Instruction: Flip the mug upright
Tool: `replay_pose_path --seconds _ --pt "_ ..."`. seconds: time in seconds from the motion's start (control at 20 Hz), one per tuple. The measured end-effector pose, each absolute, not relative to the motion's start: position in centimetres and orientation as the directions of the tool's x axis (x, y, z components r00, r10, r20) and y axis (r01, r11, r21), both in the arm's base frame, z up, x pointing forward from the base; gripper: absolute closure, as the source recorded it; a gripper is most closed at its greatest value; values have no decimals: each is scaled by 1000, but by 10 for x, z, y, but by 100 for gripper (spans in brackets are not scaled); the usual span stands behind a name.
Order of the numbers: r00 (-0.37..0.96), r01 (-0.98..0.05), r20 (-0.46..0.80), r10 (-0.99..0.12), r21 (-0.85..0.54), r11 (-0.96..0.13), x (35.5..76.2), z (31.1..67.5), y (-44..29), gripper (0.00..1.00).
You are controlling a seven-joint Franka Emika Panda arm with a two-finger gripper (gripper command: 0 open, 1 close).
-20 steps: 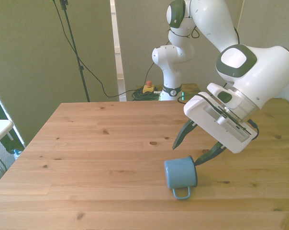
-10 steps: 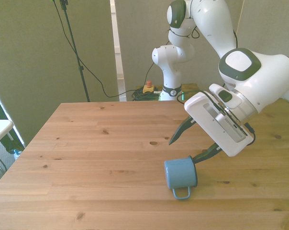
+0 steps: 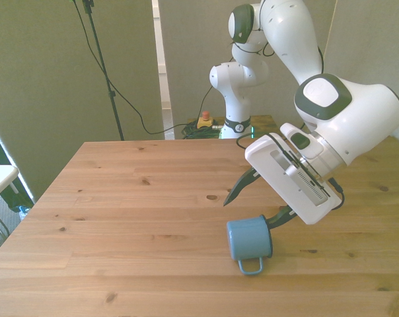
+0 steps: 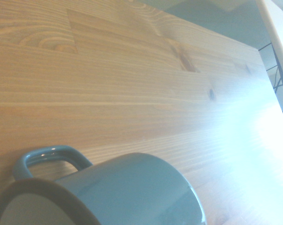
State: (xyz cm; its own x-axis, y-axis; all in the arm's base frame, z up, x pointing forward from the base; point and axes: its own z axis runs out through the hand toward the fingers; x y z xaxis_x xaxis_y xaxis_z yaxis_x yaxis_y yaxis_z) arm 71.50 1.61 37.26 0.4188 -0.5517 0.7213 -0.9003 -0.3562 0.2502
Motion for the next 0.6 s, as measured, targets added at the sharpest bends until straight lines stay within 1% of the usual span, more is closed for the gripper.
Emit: replay_pose_path --seconds 0.1,0.15,0.45,0.6 --pt "416 -902 723 -552 249 -353 719 370 14 0" --pt "415 -902 724 -552 247 -354 721 369 14 100" --pt "406 -907 729 -551 248 -341 723 375 18 100" --pt "409 -906 728 -550 253 -339 723 372 18 100"
